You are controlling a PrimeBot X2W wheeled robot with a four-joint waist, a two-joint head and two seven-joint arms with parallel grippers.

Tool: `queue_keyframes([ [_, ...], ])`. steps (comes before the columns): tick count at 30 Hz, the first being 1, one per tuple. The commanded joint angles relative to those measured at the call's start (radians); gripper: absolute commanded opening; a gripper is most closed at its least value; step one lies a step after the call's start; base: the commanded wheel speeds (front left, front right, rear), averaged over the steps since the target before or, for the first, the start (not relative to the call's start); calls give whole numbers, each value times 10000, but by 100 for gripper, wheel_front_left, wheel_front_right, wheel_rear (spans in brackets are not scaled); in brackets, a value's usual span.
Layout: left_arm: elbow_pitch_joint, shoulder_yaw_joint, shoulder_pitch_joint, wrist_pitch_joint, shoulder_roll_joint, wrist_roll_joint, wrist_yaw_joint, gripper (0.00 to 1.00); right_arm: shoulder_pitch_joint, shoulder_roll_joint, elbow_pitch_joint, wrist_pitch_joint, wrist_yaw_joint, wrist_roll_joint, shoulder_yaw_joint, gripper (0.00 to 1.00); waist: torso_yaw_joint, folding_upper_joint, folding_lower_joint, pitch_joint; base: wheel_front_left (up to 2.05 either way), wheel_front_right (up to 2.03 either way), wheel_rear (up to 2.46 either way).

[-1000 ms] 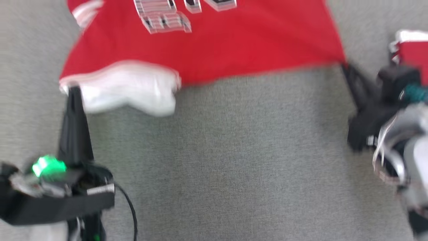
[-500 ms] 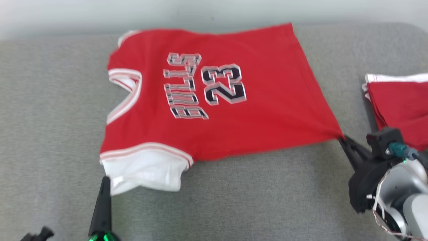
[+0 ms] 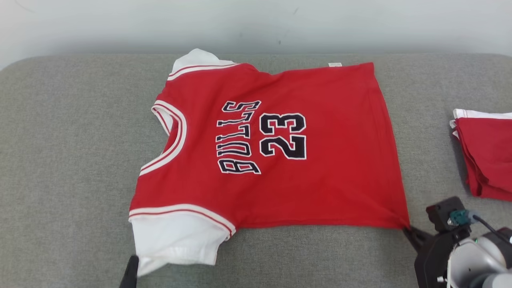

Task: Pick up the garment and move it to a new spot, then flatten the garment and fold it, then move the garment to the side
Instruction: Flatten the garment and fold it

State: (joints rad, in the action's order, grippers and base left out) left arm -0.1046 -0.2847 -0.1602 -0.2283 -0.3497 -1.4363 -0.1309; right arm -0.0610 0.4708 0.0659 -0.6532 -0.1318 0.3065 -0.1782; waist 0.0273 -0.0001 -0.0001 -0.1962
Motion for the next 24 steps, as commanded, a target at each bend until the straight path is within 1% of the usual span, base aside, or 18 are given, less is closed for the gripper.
queue_keyframes([
  [1,57,-14,-151,-4,-107,-100,11,0,223,58,91,-136,25,70,14,0,-3,1,1,-5,0,0,0],
  [6,102,6,-567,40,-491,-456,12,0,948,188,526,-969,25,404,200,0,4,1,1,5,0,0,0],
  [10,49,170,-801,-22,-650,-687,10,0,1396,222,862,-1216,25,378,545,0,-47,1,1,13,0,0,0],
  [14,40,71,-1094,203,-886,-902,10,0,1684,218,941,-1486,25,499,573,0,-130,1,1,37,0,0,0],
  [17,58,221,-1308,159,-1026,-945,12,0,1810,254,1010,-1657,25,571,560,0,-180,1,1,23,0,0,0],
  [20,-149,364,-1324,77,-1150,-868,12,0,1839,246,1127,-1609,25,609,561,0,-213,1,1,-23,0,0,0],
  [24,-644,453,-657,-44,-1272,-356,10,0,1397,155,1410,-971,25,597,544,0,-225,1,1,-92,0,0,0],
])
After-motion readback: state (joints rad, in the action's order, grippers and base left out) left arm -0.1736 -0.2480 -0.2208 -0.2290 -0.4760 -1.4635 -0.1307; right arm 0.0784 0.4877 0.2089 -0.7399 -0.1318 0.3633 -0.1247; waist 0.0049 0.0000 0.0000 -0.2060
